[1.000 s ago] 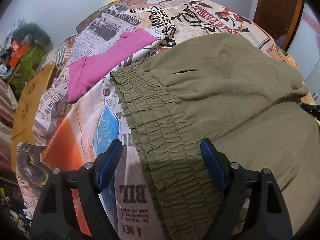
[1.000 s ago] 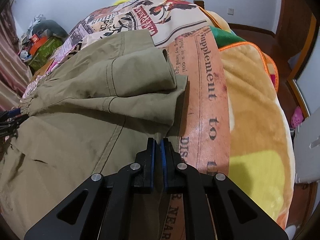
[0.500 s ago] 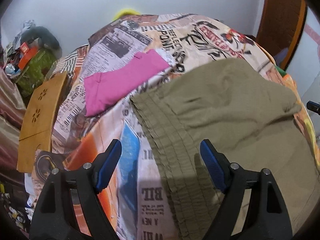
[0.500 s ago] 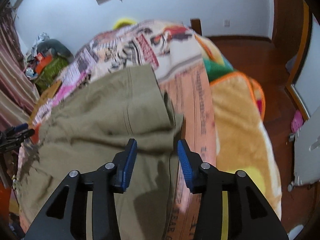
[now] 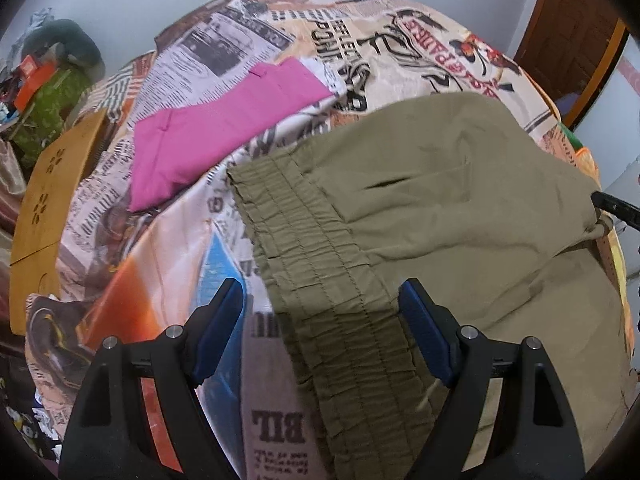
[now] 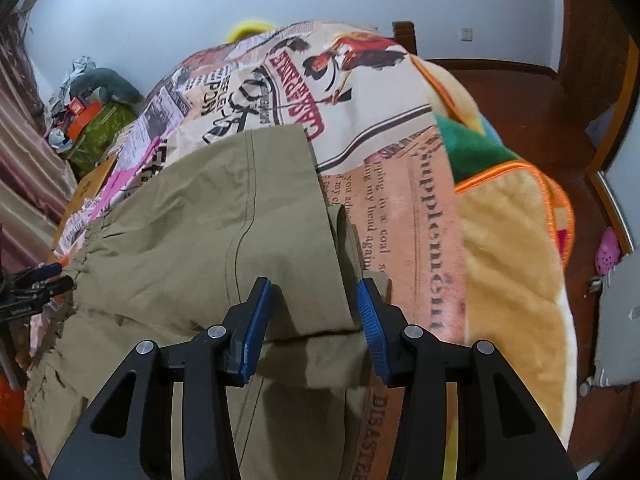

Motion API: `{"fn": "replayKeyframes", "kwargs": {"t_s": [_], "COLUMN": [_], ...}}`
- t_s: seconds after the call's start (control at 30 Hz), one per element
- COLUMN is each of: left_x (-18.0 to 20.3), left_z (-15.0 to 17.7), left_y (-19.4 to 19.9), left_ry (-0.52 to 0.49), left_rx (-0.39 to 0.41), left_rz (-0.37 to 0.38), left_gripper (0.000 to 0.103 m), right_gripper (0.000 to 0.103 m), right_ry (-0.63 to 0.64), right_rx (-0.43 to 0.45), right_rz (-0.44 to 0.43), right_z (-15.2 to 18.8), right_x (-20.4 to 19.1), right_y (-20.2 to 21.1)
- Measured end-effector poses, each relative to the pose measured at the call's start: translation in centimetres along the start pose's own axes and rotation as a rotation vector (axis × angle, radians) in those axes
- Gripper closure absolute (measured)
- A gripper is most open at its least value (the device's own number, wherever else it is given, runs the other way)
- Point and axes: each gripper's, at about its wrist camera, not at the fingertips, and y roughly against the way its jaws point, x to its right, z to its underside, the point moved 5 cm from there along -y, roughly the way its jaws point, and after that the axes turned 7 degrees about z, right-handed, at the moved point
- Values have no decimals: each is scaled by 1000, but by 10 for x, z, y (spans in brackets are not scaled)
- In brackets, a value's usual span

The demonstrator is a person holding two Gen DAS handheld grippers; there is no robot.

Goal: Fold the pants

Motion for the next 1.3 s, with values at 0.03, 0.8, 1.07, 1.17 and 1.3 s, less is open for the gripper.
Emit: {"fn": "replayKeyframes", "kwargs": {"t_s": [0.03, 0.8, 1.07, 1.17, 1.3], "left_x": [0, -7, -9, -6, -4], "left_z": [1, 3, 2, 1, -5], "left_y": [-2, -16, -12, -4, 19], "left_ry": [0, -15, 6, 5, -12], "left_rx": [-5, 22, 11, 12, 66], "left_rz": [1, -119, -89, -91, -100], "left_gripper": [22, 16, 15, 16, 16], "right_gripper": [63, 98, 94, 94, 86], "right_ry": [5, 87, 23, 38, 68], "right_rx": [-5, 138, 60, 69, 101], "right_rz": [0, 81, 56, 80, 90], "right_z": [0, -18, -8, -12, -22], "right_x": [-1, -12, -2, -4, -10], "right_y": [-5, 16, 5, 15, 33]}}
